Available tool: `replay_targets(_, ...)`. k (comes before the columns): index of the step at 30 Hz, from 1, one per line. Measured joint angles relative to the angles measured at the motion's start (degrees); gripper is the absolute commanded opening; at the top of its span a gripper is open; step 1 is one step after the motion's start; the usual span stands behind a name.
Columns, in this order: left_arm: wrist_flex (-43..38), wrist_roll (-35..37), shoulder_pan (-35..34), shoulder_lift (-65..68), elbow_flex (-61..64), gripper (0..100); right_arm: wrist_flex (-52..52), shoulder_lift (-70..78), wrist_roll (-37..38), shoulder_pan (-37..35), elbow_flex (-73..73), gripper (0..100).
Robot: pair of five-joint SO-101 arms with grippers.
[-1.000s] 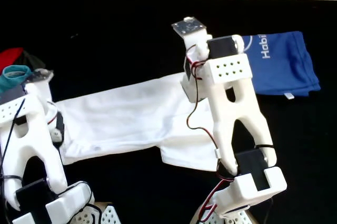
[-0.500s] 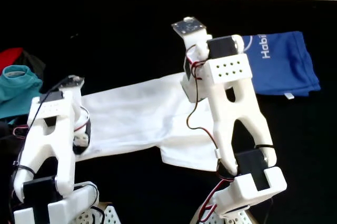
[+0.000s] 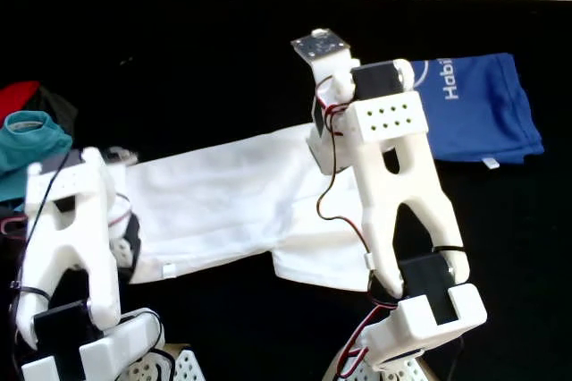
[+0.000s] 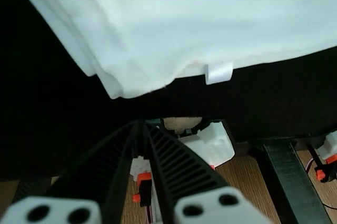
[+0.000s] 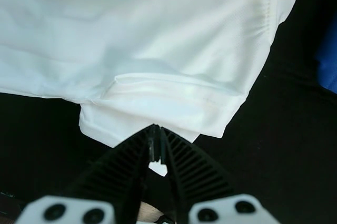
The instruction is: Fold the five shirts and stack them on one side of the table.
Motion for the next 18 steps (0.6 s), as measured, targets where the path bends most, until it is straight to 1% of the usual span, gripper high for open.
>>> replay_targets(2,-0.88,1.49,0.0,0.0,-3.52,1,0.0,0.0,0.0,0.0,0.0,1.5)
replay_targets(4,-4.48,3.69,0.0,0.09,-4.75,1,0.0,0.0,0.0,0.0,0.0,1.5)
replay_targets(7,-11.78,5.71,0.0,0.09,-3.43,1,0.0,0.0,0.0,0.0,0.0,1.5)
replay_targets(9,-14.51,6.07,0.62,0.09,-0.79,1,0.0,0.0,0.0,0.0,0.0,1.5)
replay_targets(14,-15.47,5.8,1.49,0.09,6.24,1,0.0,0.0,0.0,0.0,0.0,1.5)
replay_targets(16,-15.56,3.43,1.05,0.09,8.35,1,0.0,0.0,0.0,0.0,0.0,1.5)
replay_targets(18,-15.65,1.58,-1.14,0.09,9.58,1,0.0,0.0,0.0,0.0,0.0,1.5)
